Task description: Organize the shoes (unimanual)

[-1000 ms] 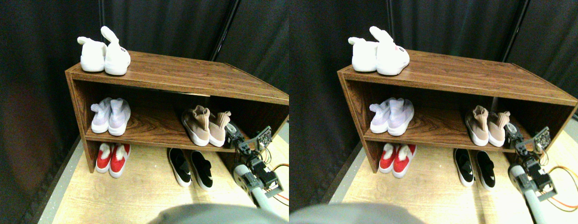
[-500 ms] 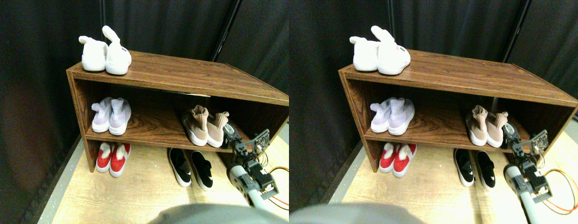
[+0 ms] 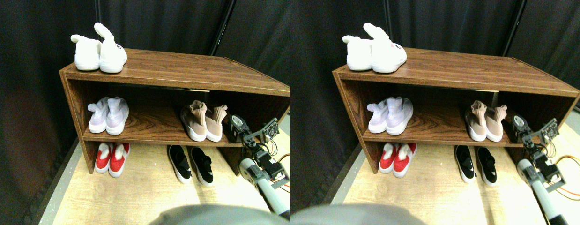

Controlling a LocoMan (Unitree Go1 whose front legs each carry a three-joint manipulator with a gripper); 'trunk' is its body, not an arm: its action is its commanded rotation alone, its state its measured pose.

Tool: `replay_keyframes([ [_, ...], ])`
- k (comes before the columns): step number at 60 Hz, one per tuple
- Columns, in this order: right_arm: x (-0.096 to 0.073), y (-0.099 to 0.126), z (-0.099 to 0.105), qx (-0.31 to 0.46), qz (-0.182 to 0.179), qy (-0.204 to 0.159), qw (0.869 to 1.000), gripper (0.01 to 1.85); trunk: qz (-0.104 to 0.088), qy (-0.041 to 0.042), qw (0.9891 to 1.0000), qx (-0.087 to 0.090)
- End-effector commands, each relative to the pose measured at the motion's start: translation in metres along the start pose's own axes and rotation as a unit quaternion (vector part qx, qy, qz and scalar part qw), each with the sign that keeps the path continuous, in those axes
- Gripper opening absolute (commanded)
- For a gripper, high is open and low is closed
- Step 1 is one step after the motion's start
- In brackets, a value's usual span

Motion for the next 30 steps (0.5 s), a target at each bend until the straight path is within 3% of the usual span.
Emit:
replay_keyframes([
  [1,-0.006,0.013,-0.003,0.002,0.047,0.014,0.999,0.06,-0.002,0.0066,0.9999,-0.008],
  [25,-0.073,0.031,0.006,0.018,0.122,0.07,0.99,0.06,-0.002,0.0138,0.9998,-0.012],
  [30,-0.082,0.03,0.012,0.025,0.14,0.103,0.984,0.06,-0.003,0.0162,0.9998,-0.012],
])
